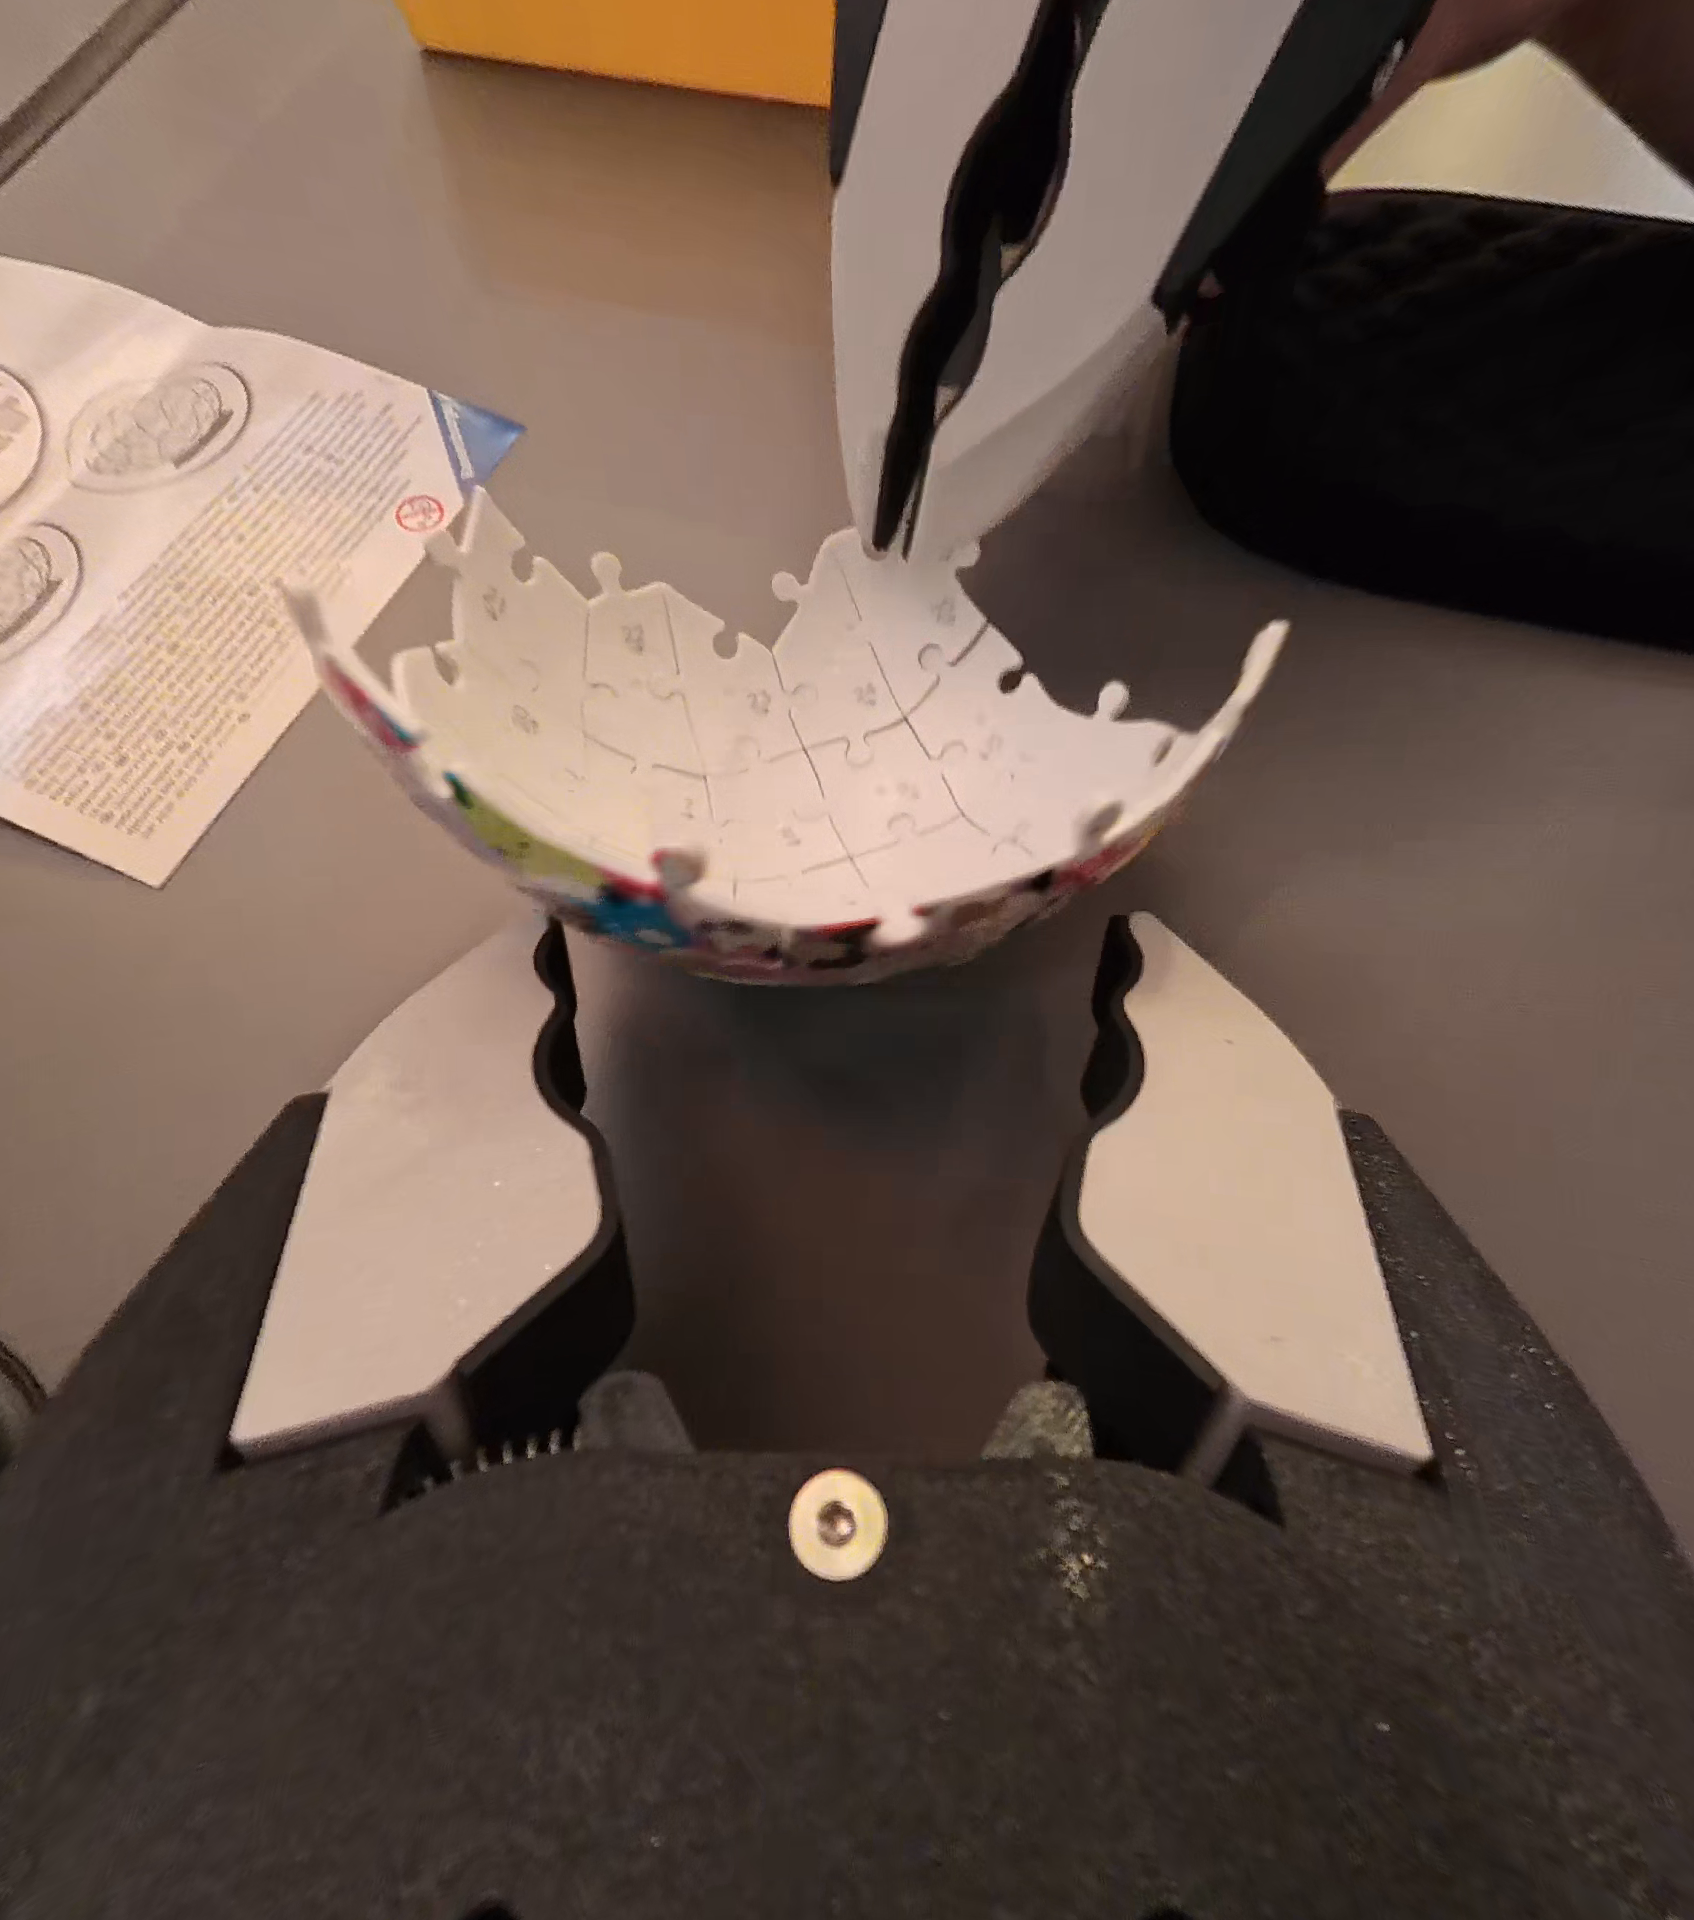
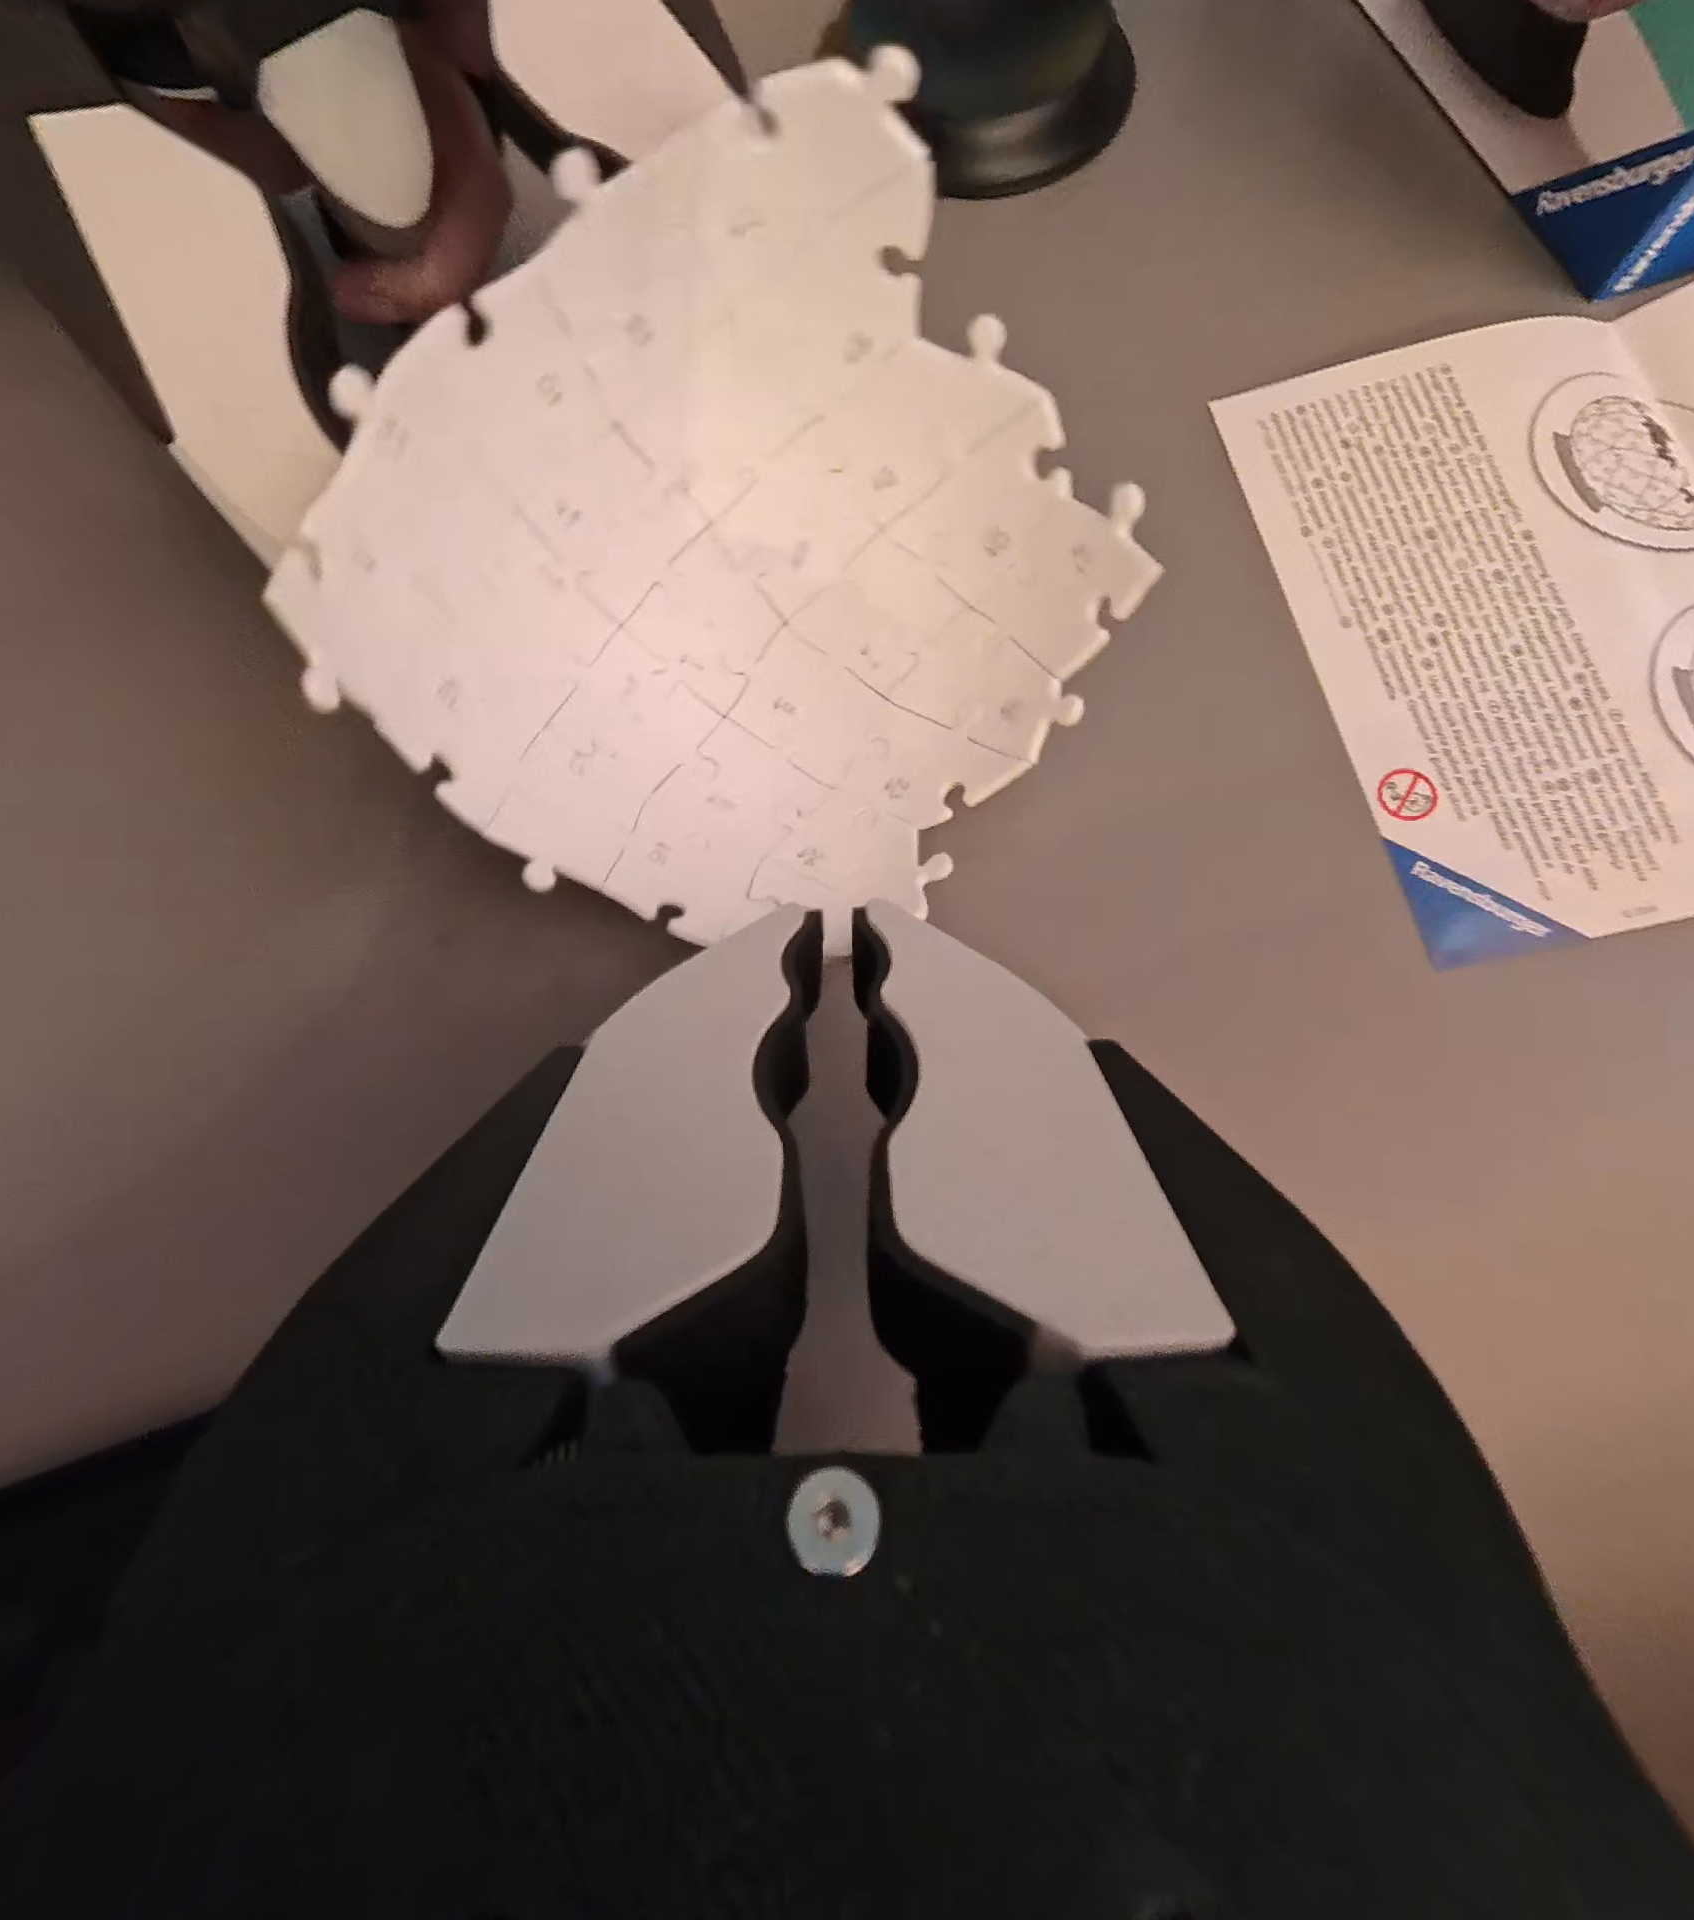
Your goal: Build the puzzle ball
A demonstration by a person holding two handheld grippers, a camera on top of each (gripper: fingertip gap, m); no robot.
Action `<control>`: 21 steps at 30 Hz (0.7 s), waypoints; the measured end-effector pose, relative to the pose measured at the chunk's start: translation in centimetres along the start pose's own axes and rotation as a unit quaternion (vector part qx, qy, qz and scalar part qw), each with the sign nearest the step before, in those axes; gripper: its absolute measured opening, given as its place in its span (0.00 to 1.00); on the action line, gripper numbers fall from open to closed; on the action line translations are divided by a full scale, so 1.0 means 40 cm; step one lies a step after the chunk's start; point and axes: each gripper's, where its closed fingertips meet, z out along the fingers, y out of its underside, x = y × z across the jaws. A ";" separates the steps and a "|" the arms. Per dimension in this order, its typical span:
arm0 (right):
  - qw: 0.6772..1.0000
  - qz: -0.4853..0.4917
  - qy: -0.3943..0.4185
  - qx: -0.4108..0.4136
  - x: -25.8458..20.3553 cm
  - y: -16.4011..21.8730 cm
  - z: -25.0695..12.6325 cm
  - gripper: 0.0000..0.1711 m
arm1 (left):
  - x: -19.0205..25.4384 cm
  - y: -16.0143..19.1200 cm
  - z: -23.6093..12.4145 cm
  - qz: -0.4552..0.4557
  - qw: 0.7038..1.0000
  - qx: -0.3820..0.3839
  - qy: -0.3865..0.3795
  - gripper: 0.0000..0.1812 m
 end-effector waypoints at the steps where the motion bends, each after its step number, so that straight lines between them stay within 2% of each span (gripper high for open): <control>1: 1.000 -0.002 -0.008 0.002 -0.006 0.005 0.002 0.04 | -0.001 -0.007 0.002 0.001 1.000 0.006 -0.004 0.52; 5: 1.000 -0.006 -0.013 -0.020 -0.007 0.037 0.013 0.04 | -0.004 -0.038 0.003 -0.005 0.999 0.037 -0.013 0.48; 21: 0.994 -0.063 -0.085 -0.020 -0.059 0.034 0.038 0.03 | 0.033 -0.079 0.043 0.029 0.998 0.054 0.013 0.48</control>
